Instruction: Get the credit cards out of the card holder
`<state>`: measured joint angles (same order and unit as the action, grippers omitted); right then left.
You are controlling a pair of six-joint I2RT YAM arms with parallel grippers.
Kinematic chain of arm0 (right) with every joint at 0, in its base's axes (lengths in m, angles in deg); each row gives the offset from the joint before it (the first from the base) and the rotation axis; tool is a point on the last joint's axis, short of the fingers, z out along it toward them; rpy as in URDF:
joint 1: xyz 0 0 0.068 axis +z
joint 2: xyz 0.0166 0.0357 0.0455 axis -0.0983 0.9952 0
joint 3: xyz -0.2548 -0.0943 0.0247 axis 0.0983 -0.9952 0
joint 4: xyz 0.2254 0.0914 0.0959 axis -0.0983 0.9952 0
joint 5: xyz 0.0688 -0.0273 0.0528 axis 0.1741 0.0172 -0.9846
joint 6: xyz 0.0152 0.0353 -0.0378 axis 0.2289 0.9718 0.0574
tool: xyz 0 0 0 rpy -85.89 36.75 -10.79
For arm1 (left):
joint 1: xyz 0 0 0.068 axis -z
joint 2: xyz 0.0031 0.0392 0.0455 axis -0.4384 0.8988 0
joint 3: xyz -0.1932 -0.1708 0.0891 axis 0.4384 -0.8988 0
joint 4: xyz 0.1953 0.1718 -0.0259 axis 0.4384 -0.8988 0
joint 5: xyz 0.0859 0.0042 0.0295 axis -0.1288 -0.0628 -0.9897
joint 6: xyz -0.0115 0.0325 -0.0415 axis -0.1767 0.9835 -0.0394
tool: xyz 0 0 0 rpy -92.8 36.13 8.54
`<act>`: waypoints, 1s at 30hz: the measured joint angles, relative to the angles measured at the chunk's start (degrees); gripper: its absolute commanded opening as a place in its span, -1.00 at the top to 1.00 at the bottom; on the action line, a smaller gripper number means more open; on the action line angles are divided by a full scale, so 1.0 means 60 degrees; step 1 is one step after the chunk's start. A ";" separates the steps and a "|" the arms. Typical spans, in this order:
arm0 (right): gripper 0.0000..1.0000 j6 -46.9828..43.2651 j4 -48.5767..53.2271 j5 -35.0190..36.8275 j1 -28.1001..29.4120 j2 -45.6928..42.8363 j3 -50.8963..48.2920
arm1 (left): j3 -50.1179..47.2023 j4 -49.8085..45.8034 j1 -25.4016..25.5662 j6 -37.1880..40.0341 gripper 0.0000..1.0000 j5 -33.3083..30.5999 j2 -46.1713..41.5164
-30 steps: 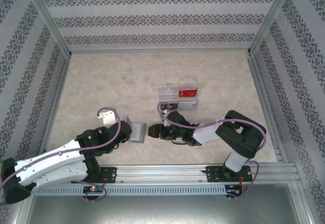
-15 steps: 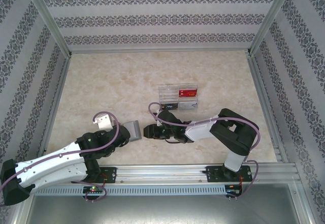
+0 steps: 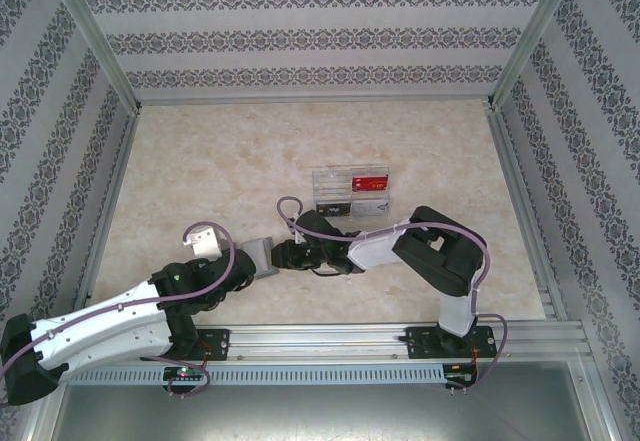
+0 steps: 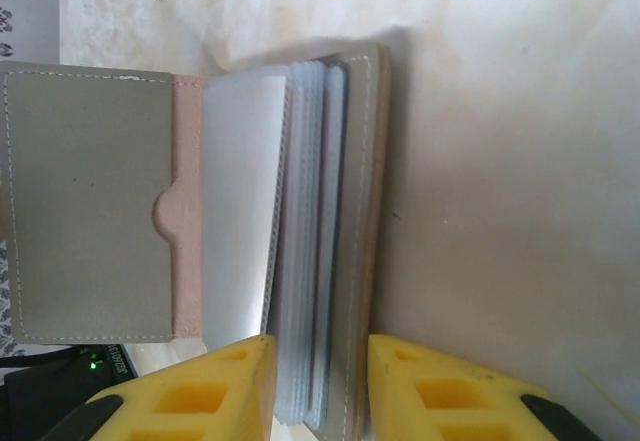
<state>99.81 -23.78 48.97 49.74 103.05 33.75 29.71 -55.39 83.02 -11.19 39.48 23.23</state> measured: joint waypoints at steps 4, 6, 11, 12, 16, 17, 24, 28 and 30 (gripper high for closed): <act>0.79 -0.0025 -0.0069 -0.0058 0.0004 0.0222 0.0113 | -0.0004 0.0007 0.0000 0.0000 1.00 0.0004 0.0000; 0.92 -0.0058 -0.0109 -0.0113 0.0004 0.0310 0.0120 | -0.0007 0.0015 0.0000 0.0004 1.00 0.0004 0.0000; 1.00 -0.0109 -0.0127 -0.0113 0.0011 0.0295 0.0076 | -0.0007 0.0047 0.0000 0.0004 1.00 0.0007 0.0000; 1.00 -0.0117 -0.0120 -0.0076 0.0022 0.0237 0.0025 | -0.0007 0.0047 0.0000 0.0004 1.00 0.0007 -0.0004; 1.00 -0.0277 0.0091 0.0164 0.0102 -0.0568 -0.0459 | -0.0036 0.0124 0.0000 0.0011 1.00 0.0058 -0.0029; 1.00 -0.0353 0.0175 0.0255 0.0109 -0.0878 -0.0594 | -0.0073 0.0204 0.0000 0.0044 1.00 0.0106 -0.0040; 1.00 -0.0900 0.1249 0.1053 0.0109 -0.3319 -0.1297 | -0.0313 0.0794 -0.0004 0.0149 1.00 0.0423 0.0171; 1.00 -0.1213 0.2120 0.1537 0.0109 -0.4615 -0.1432 | -0.0470 0.1293 -0.0015 0.0270 1.00 0.0590 0.0586; 1.00 -0.1348 0.2415 0.1712 0.0109 -0.5002 -0.1432 | -0.0532 0.1570 -0.0022 0.0350 1.00 0.0736 0.0947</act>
<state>91.72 -9.29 59.24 50.39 73.04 25.16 26.52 -45.97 82.89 -9.09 43.90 28.91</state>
